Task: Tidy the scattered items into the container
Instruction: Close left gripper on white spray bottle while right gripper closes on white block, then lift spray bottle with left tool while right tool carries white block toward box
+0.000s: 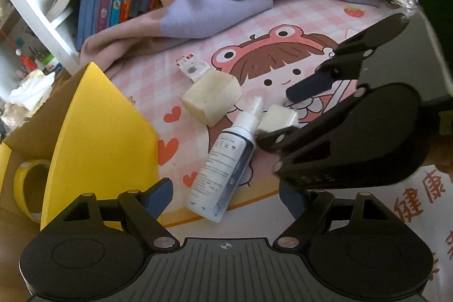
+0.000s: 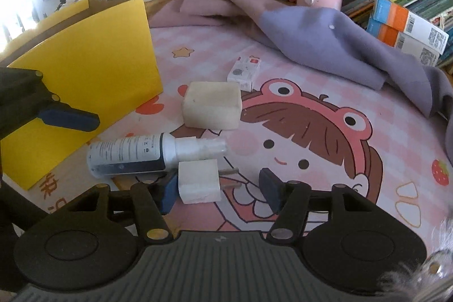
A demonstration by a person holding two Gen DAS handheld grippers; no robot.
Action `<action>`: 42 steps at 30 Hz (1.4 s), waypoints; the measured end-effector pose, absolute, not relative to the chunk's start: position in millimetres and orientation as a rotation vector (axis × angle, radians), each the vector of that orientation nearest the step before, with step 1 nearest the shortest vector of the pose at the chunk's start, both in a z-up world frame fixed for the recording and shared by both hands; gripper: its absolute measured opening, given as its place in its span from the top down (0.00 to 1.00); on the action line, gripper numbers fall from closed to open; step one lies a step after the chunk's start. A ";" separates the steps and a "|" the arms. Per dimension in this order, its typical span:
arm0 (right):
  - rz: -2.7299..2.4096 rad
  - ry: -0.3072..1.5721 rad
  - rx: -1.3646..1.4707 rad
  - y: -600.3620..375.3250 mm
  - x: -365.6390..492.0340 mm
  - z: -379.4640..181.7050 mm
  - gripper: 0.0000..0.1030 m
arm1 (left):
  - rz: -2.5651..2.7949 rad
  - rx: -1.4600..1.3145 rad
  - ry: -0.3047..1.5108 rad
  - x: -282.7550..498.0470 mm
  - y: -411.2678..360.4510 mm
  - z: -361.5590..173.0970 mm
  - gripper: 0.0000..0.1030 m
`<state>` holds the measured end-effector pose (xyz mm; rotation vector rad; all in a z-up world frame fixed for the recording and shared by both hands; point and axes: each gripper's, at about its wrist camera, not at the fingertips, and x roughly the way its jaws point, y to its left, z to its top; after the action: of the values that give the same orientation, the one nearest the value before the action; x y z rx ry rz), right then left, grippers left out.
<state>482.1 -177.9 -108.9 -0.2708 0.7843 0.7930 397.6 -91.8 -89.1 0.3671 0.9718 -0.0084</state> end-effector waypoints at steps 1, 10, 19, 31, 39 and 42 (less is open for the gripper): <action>0.798 0.779 -0.273 -178.8 482.1 -108.5 0.60 | -0.007 0.367 0.975 399.8 -90.7 -89.5 0.19; 0.600 0.851 -0.124 -229.2 488.5 -103.3 0.61 | -0.016 0.192 1.023 425.1 -74.1 -95.4 0.31; 0.529 0.895 -0.042 -255.2 475.0 -100.6 0.60 | -0.063 0.060 1.053 428.0 -64.8 -94.8 0.62; 0.552 0.838 -0.047 -247.0 445.7 -81.7 0.61 | -0.123 0.002 0.999 401.1 -73.1 -72.8 0.70; 0.560 0.802 -0.094 -243.3 416.1 -58.6 0.61 | -0.173 -0.051 0.926 364.0 -71.8 -48.1 0.70; 0.542 0.780 -0.112 -244.3 400.6 -47.8 0.61 | -0.200 -0.067 0.893 350.1 -69.9 -36.7 0.70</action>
<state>400.6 -244.3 -47.8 -0.1122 0.7800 0.5417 350.1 -69.9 -36.7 -0.0668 0.8933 -0.2003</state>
